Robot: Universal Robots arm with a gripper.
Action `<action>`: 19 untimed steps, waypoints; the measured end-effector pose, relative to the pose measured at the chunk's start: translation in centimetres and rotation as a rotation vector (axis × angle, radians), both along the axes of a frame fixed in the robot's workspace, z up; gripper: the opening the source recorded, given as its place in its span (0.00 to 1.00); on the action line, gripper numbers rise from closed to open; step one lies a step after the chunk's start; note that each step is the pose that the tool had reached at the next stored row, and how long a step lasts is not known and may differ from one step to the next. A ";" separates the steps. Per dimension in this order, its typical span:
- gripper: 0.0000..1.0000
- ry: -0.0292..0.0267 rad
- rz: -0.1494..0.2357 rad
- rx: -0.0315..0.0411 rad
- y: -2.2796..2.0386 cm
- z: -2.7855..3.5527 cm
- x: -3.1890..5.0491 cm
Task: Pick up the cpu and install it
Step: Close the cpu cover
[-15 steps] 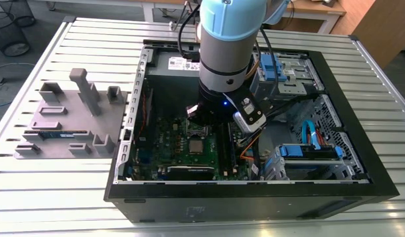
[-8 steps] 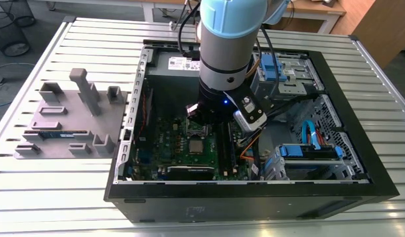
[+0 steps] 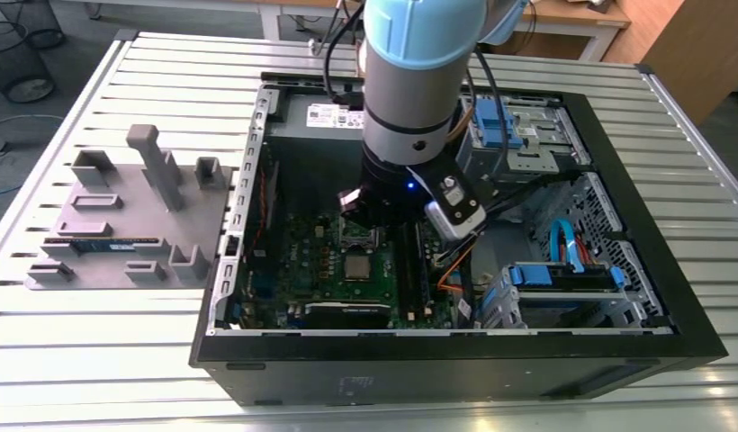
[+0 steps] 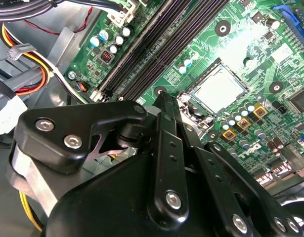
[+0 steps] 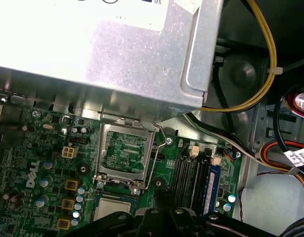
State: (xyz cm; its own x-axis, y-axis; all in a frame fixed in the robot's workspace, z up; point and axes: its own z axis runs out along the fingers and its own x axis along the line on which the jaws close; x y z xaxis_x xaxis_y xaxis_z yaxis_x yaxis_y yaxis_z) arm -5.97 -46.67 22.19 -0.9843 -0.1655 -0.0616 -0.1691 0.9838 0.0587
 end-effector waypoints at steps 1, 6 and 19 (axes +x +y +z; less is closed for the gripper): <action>0.11 -0.0001 0.000 -0.0001 0.00 0.00 -0.07; 0.11 -0.0005 0.000 0.0001 -0.05 -0.02 -0.51; 0.11 -0.0005 -0.004 0.0001 -1.16 -0.09 -0.89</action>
State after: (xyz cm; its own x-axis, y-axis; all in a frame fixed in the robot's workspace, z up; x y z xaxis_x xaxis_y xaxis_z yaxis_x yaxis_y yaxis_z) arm -6.86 -47.83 22.11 -0.9850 -0.1612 -0.0621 -0.1648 0.9846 0.0587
